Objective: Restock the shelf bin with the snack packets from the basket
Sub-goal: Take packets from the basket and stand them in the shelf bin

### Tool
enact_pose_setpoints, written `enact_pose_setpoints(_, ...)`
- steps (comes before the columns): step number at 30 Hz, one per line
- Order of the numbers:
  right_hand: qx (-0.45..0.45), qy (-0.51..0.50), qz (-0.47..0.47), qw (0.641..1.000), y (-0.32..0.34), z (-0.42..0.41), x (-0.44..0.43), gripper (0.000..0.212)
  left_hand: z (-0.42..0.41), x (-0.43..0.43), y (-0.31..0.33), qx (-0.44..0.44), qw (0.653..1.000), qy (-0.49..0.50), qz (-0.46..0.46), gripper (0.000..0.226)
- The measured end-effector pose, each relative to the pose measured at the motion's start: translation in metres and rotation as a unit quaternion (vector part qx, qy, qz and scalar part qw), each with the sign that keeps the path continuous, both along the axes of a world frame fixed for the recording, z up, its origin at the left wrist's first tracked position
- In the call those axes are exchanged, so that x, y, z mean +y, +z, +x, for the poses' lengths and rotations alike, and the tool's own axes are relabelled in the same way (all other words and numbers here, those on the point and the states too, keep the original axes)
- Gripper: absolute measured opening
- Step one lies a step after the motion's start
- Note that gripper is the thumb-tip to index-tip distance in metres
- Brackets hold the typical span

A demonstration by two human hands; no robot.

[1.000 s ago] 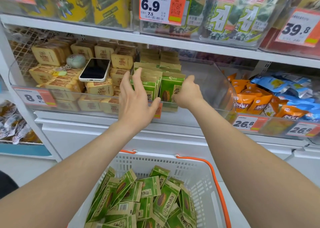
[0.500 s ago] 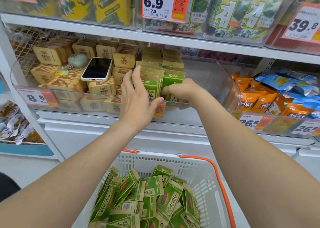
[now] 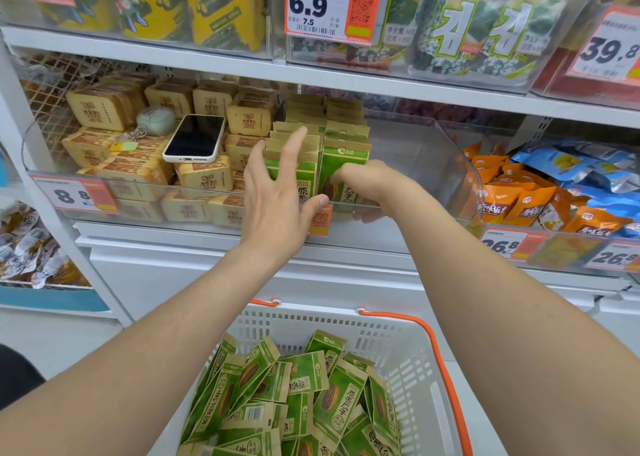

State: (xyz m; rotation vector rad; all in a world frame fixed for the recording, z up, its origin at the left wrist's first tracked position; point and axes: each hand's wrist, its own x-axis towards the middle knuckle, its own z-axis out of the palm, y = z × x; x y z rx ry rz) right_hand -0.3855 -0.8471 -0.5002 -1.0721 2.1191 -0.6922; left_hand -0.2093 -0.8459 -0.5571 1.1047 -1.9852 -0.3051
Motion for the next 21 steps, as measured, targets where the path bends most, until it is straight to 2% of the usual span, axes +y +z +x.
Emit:
enact_pose_setpoints(2,0.022,-0.005,-0.009,1.0,0.001,-0.001,0.002,0.041,0.0,0.002,0.0,-0.011,1.0,0.001,-0.003,0.088)
enact_pose_setpoints(6,0.111,-0.034,-0.046,0.992,0.0,0.006,0.013,0.037,-0.001,0.006,-0.001,0.005,0.999,0.026,-0.02,0.095)
enact_pose_setpoints(9,0.214,-0.073,-0.115,0.967,-0.005,0.009,0.029,0.028,-0.001,0.012,-0.005,-0.049,0.983,0.096,-0.146,0.08)
enact_pose_setpoints(11,0.291,-0.081,-0.2,0.932,-0.015,0.009,0.041,0.022,0.0,0.013,-0.01,-0.072,0.961,0.09,-0.25,0.06)
enact_pose_setpoints(14,0.434,-0.041,-0.37,0.82,-0.038,0.007,0.059,0.014,0.001,0.012,-0.022,-0.104,0.931,0.006,-0.349,0.021)
enact_pose_setpoints(15,0.453,-0.022,-0.405,0.794,-0.046,0.009,0.066,0.012,0.003,0.012,-0.028,-0.131,0.93,-0.03,-0.343,0.014)
enact_pose_setpoints(16,0.454,0.005,-0.421,0.785,-0.056,0.012,0.075,0.012,0.005,0.012,-0.036,-0.16,0.933,-0.056,-0.317,0.011)
enact_pose_setpoints(19,0.443,0.103,-0.38,0.805,-0.091,0.022,0.094,0.023,0.01,0.02,-0.057,-0.269,0.948,-0.084,-0.151,0.012)
enact_pose_setpoints(21,0.444,0.169,-0.289,0.831,-0.117,0.023,0.102,0.027,0.009,0.026,-0.068,-0.408,0.905,-0.119,-0.03,0.013)
